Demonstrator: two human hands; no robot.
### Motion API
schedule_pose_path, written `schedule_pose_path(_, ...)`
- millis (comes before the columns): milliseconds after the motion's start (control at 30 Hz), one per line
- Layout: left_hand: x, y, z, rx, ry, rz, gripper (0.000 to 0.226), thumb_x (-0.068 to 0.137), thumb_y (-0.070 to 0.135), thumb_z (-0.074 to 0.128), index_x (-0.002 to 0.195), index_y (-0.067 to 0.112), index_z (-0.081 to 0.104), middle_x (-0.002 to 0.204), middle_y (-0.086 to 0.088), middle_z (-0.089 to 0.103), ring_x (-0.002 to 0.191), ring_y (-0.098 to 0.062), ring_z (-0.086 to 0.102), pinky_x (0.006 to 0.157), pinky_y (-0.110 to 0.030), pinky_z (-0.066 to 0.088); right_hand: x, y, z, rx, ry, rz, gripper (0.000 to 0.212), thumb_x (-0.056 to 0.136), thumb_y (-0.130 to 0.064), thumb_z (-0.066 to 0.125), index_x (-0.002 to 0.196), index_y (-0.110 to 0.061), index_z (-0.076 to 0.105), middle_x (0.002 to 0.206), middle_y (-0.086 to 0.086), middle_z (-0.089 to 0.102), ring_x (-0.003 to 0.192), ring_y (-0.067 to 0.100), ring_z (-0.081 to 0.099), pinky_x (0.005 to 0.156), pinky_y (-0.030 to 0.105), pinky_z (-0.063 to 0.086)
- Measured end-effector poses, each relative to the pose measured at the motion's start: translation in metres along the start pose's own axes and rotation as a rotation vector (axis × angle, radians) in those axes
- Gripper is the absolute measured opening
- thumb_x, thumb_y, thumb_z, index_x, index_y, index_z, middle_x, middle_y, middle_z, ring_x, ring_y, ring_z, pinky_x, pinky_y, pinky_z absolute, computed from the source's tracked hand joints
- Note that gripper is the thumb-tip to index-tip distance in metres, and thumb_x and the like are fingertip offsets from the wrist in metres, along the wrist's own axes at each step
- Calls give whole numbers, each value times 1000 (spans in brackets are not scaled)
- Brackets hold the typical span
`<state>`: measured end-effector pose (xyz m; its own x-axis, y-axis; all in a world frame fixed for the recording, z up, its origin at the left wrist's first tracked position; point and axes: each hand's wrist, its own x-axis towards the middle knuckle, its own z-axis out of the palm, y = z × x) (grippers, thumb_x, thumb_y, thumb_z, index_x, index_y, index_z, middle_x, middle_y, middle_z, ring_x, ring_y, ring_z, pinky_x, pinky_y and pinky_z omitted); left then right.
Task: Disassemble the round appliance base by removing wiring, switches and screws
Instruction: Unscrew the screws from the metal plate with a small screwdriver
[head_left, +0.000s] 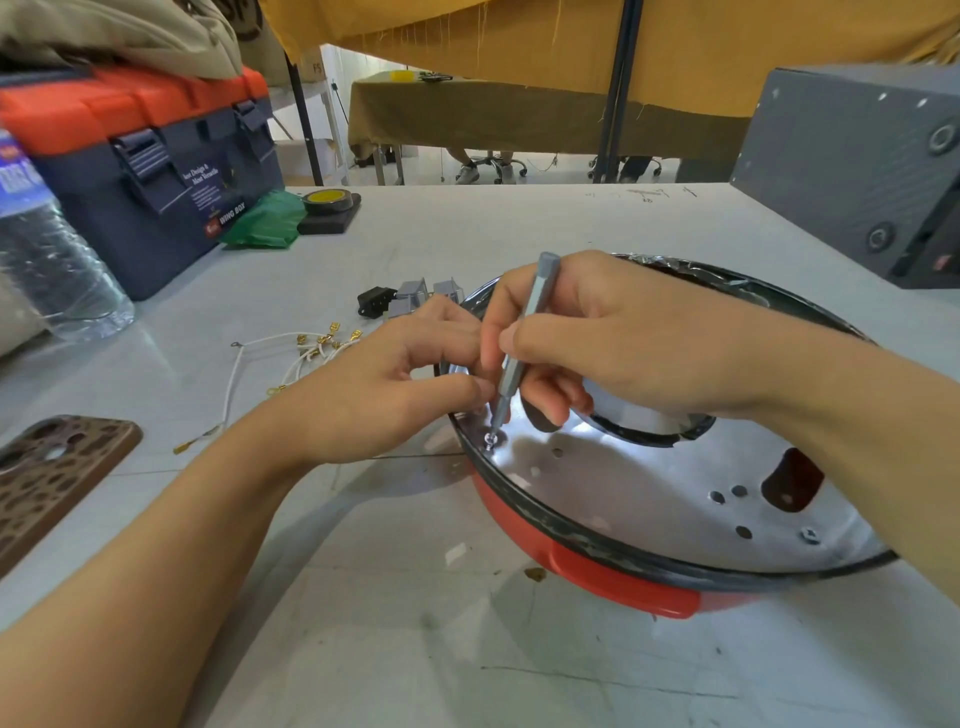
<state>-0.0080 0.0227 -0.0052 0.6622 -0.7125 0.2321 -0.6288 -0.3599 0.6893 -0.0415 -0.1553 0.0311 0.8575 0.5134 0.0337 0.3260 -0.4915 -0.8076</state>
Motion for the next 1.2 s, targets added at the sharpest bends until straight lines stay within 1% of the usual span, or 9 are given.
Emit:
schedule_pose_path(200,0,0,0,15,0,6,20,80,15,52,76,10,71,72,23,57,86,6,44,78,-4,31,-3,0,-2,26,-32,-2,22,77,-22,45,81,-5,58,37,-1,45,37,10,35,44,18,37)
schedule_pose_path(333,0,-1,-1,21,-8,11,22,79,21,55,81,8,73,76,20,58,88,5,44,79,-4,31,-3,-3,-2,38,-30,-18,18,85,-20,51,73,-9,60,40,2,49,40,10,39,48,20,39)
schedule_pose_path(500,-2,4,-3,-33,-54,-11,19,72,37,51,69,46,67,84,25,59,93,-1,48,81,-9,34,-2,-3,-2,16,15,-40,35,96,-32,52,67,-15,64,40,0,50,48,26,49,51,20,42)
schedule_pose_path(533,-2,5,-4,-27,-68,-24,18,72,36,53,70,43,69,86,23,60,96,-2,48,83,-10,34,-2,-3,-2,13,17,-34,34,96,-30,52,69,-14,65,40,0,50,46,24,49,50,18,42)
schedule_pose_path(633,-1,3,-6,14,-88,-64,20,77,21,56,80,15,75,91,14,62,106,-7,46,91,-17,36,-2,0,-3,1,29,7,19,97,-21,51,84,-8,60,40,1,52,37,9,45,45,16,39)
schedule_pose_path(833,0,6,-9,63,-151,-73,24,77,20,53,79,11,74,93,-5,64,107,-11,44,93,-18,34,-1,1,-3,25,47,12,8,91,-5,49,92,-11,54,43,1,54,40,10,46,48,21,41)
schedule_pose_path(967,3,8,-11,86,-191,-109,23,73,23,54,79,15,75,93,4,63,105,-4,44,88,-12,33,-1,2,-4,35,57,-5,7,87,-4,53,86,-10,54,45,-1,54,48,14,49,54,27,43)
schedule_pose_path(1100,6,12,-15,82,-230,-173,19,70,26,57,75,20,74,86,20,59,105,4,42,88,-4,30,0,2,-5,43,72,-17,11,85,0,57,76,-7,56,48,3,55,50,14,51,53,23,43)
schedule_pose_path(1200,9,14,-20,115,-295,-230,11,79,27,62,80,24,73,85,28,52,100,13,41,89,-7,29,0,2,-6,34,68,-12,8,85,0,57,78,-3,59,52,5,56,51,10,51,53,19,44)
